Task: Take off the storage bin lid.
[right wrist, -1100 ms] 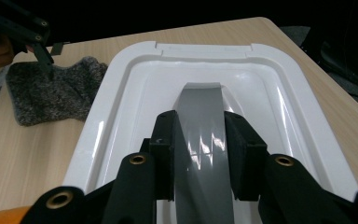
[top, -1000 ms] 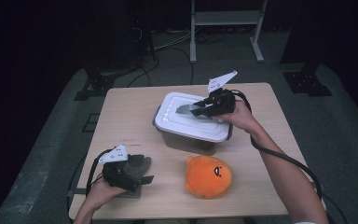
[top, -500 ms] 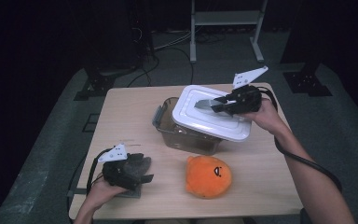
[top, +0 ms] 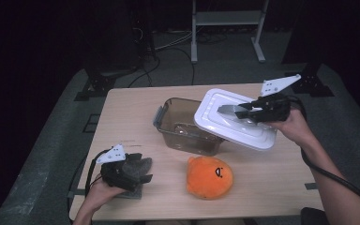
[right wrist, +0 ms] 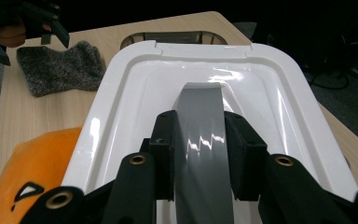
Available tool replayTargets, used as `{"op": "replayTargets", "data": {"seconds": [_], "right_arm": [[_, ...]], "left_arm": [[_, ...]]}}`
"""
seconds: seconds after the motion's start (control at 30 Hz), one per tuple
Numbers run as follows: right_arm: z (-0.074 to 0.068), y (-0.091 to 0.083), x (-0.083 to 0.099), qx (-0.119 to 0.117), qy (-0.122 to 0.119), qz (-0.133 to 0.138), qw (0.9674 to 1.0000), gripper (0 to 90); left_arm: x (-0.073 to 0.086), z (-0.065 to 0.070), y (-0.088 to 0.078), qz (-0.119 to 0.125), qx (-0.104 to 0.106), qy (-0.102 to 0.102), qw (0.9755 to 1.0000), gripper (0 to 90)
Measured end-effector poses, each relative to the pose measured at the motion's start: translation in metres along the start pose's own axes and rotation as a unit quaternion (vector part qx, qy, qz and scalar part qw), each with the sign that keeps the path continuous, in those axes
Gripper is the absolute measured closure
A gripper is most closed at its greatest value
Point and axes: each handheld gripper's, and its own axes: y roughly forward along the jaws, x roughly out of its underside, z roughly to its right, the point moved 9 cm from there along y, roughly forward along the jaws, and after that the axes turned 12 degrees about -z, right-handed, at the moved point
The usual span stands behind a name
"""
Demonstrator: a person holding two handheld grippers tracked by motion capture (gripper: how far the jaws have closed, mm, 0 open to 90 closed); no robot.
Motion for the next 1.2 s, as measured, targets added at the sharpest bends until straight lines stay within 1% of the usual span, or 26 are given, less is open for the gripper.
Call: {"op": "replayTargets", "data": {"seconds": [0.03, 0.17, 0.2, 0.23, 0.27, 0.33, 0.4, 0.43, 0.47, 0.63, 0.8, 0.87, 1.0, 1.07, 1.1, 1.13, 1.17, 1.2], "right_arm": [[0.001, -0.007, 0.008, 0.006, 0.006, 0.001, 1.0000, 65.8], [0.001, -0.017, 0.022, 0.015, 0.014, 0.001, 0.9998, 65.8], [0.001, -0.017, 0.022, 0.015, 0.014, 0.001, 0.9998, 65.8], [0.001, -0.022, 0.029, 0.018, 0.021, 0.002, 0.9996, 65.8], [0.001, -0.022, 0.029, 0.018, 0.021, 0.002, 0.9996, 65.8], [0.002, -0.030, 0.040, 0.026, 0.027, 0.008, 0.9993, 65.8], [0.002, -0.032, 0.043, 0.028, 0.028, 0.009, 0.9992, 65.8], [0.003, -0.034, 0.048, 0.032, 0.031, 0.010, 0.9990, 65.8], [0.003, -0.038, 0.056, 0.034, 0.041, 0.012, 0.9985, 65.8], [0.005, -0.047, 0.073, 0.042, 0.055, 0.016, 0.9975, 65.7], [0.009, -0.051, 0.088, 0.052, 0.063, 0.009, 0.9966, 65.8], [0.009, -0.051, 0.091, 0.052, 0.065, 0.007, 0.9965, 65.7], [0.010, -0.049, 0.108, 0.048, 0.076, 0.002, 0.9960, 65.8], [0.010, -0.049, 0.110, 0.048, 0.078, 0.001, 0.9958, 65.8], [0.011, -0.048, 0.118, 0.047, 0.081, -0.002, 0.9956, 65.7], [0.011, -0.048, 0.118, 0.047, 0.081, -0.002, 0.9956, 65.7], [0.011, -0.047, 0.125, 0.046, 0.088, -0.004, 0.9951, 65.7], [0.011, -0.047, 0.125, 0.046, 0.088, -0.004, 0.9951, 65.7]], "left_arm": [[0.000, 0.000, -0.001, 0.002, -0.001, -0.001, 1.0000, 6.3], [-0.001, 0.000, -0.002, 0.002, -0.006, 0.001, 1.0000, 5.8], [-0.001, 0.000, -0.002, 0.002, -0.006, 0.001, 1.0000, 5.7], [-0.001, 0.001, -0.002, 0.002, -0.004, 0.000, 1.0000, 5.8], [-0.001, 0.001, -0.002, 0.002, -0.004, 0.000, 1.0000, 5.7], [-0.001, 0.001, -0.002, 0.003, -0.004, 0.000, 1.0000, 5.7], [-0.001, 0.001, -0.002, 0.003, -0.004, 0.000, 1.0000, 5.7], [-0.001, 0.001, -0.002, 0.004, -0.004, -0.001, 1.0000, 5.7], [0.000, 0.001, -0.002, 0.001, -0.005, 0.000, 1.0000, 5.7], [0.001, -0.001, -0.004, 0.002, -0.007, -0.002, 1.0000, 5.7], [0.000, -0.001, -0.004, 0.004, -0.006, -0.002, 1.0000, 5.7], [0.000, -0.001, -0.005, 0.004, -0.006, -0.003, 1.0000, 5.7], [0.001, -0.002, -0.006, 0.006, -0.007, -0.003, 1.0000, 5.7], [0.001, -0.002, -0.006, 0.006, -0.007, -0.003, 0.9999, 5.7], [0.001, -0.002, -0.005, 0.005, -0.007, -0.003, 1.0000, 5.7], [0.001, -0.002, -0.005, 0.005, -0.007, -0.003, 1.0000, 5.7], [0.001, -0.002, -0.005, 0.004, -0.007, -0.004, 1.0000, 5.7], [0.001, -0.002, -0.005, 0.004, -0.007, -0.004, 1.0000, 5.7]]}}
